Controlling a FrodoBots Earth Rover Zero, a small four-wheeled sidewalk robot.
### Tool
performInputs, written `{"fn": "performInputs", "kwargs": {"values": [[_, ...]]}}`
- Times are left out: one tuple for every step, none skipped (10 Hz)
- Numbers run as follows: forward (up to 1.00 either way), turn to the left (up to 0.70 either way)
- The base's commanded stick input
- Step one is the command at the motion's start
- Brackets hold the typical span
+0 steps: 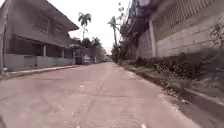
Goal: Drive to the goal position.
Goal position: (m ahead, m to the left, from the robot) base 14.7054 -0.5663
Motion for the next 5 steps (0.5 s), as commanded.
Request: {"fn": "performInputs", "kwargs": {"values": [[1.00,-0.05],[1.00,-0.01],[1.00,0.00],[1.00,0.00],[1.00,0.00]]}}
